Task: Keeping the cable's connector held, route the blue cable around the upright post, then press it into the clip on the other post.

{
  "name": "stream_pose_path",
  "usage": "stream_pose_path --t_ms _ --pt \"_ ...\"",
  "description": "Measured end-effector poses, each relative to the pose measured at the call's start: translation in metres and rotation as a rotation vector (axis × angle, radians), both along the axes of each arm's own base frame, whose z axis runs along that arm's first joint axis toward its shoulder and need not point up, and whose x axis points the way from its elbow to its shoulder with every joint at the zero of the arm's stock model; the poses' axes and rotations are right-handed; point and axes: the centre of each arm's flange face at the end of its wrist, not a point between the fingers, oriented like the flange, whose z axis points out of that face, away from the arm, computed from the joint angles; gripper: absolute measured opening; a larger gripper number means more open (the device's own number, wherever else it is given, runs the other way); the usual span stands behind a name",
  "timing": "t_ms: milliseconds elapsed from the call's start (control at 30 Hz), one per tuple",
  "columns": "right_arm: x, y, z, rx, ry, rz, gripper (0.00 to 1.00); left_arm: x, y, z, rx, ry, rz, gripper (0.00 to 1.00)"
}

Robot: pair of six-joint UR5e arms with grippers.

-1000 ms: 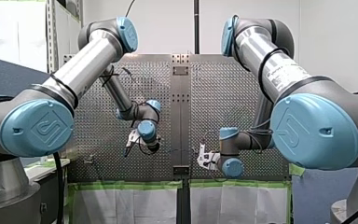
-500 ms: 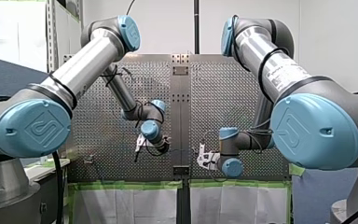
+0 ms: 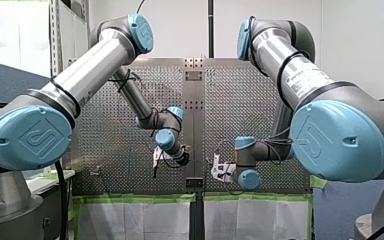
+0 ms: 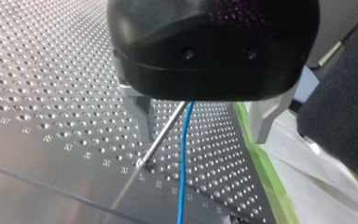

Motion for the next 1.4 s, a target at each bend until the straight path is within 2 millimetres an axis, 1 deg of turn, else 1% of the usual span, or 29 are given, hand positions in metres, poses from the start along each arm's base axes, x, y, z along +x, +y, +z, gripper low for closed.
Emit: stream_pose_path --t_ms 200,400,533,733,833,1300,1367,1400 --pt "0.001 0.0 0.001 -0.005 -0.003 0.005 0.0 -0.004 -0.004 -0.002 -0.017 0.013 0.006 1.0" --pt "0.004 0.0 0.002 -0.01 -0.005 0.019 0.0 -0.01 -0.006 -0.018 -0.015 0.042 0.0 1.0" --pt "0.006 0.001 0.002 -0.011 -0.005 0.025 0.0 -0.012 -0.016 -0.027 -0.027 0.052 -0.021 1.0" --pt "0.007 0.001 0.002 -0.013 -0.007 0.031 0.0 -0.008 -0.034 -0.022 -0.091 0.016 -0.042 1.0" --pt "0.008 0.002 0.002 -0.013 -0.007 0.037 0.0 -0.006 -0.039 -0.02 -0.132 0.005 -0.044 1.0" --pt "0.009 0.001 0.002 -0.012 -0.008 0.045 0.0 -0.009 -0.049 -0.019 -0.165 -0.016 -0.047 1.0" --pt "0.009 0.001 0.002 -0.011 -0.008 0.045 0.0 -0.008 -0.05 -0.018 -0.17 -0.028 -0.046 0.86" --pt "0.009 0.001 0.002 -0.011 -0.008 0.045 0.0 -0.007 -0.05 -0.018 -0.172 -0.032 -0.046 0.86"
